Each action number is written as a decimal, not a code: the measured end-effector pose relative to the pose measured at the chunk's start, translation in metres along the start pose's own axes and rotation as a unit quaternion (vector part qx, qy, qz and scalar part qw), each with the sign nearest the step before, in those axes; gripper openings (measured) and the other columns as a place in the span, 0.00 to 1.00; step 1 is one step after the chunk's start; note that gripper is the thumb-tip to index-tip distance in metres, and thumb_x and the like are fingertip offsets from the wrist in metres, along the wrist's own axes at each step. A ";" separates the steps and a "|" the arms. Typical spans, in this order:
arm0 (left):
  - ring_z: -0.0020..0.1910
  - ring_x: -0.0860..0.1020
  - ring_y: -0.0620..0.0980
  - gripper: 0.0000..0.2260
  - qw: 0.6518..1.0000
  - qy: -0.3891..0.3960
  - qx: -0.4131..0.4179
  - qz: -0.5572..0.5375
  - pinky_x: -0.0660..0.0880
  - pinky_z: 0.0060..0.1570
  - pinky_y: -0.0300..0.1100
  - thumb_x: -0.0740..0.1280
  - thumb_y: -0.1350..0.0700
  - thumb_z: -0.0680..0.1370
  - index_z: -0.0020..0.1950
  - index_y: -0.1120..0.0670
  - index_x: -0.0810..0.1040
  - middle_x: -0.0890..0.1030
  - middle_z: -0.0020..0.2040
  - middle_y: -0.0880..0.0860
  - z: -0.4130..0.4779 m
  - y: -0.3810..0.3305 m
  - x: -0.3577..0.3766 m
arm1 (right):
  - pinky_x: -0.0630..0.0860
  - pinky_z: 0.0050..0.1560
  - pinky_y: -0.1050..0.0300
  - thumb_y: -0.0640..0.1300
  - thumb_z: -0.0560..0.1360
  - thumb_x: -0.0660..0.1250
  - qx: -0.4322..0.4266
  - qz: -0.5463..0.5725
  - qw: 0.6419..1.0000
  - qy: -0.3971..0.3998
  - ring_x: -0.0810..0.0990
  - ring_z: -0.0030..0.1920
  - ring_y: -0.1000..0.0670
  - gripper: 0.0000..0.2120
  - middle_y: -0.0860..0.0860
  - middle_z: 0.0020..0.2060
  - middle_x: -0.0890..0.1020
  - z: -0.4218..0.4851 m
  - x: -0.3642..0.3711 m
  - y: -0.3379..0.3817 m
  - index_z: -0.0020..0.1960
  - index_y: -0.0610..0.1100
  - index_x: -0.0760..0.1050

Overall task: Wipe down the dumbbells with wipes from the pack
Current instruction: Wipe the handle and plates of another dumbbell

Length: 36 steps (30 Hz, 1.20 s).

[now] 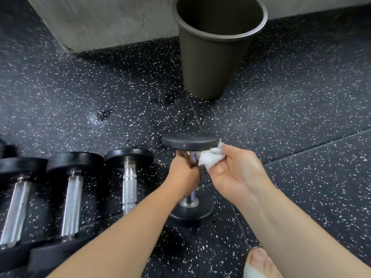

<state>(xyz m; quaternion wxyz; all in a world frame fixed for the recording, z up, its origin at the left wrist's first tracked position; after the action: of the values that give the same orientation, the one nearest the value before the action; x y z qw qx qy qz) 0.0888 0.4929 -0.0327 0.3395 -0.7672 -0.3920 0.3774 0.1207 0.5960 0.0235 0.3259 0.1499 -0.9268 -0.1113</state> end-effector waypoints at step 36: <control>0.40 0.78 0.47 0.14 0.993 -0.101 -0.001 0.064 0.74 0.41 0.43 0.73 0.49 0.72 0.51 0.50 0.71 0.80 0.41 0.45 -0.021 0.028 -0.010 | 0.80 0.48 0.49 0.38 0.80 0.55 0.031 -0.112 0.993 -0.022 0.81 0.45 0.43 0.12 0.41 0.47 0.81 0.048 0.002 -0.004 0.56 0.36 0.75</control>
<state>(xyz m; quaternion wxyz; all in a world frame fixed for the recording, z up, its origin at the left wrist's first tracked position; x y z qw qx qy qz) 0.1121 0.4671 -0.0427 0.2727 -0.7492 -0.3743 0.4736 0.0895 0.5969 -0.0129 0.2859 0.2598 -0.9143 -0.1218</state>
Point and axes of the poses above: each hand's wrist, its own z-axis towards the middle knuckle, its own x-axis out of the palm, y = z × x, the point moved 2 cm from there along z, towards the middle knuckle
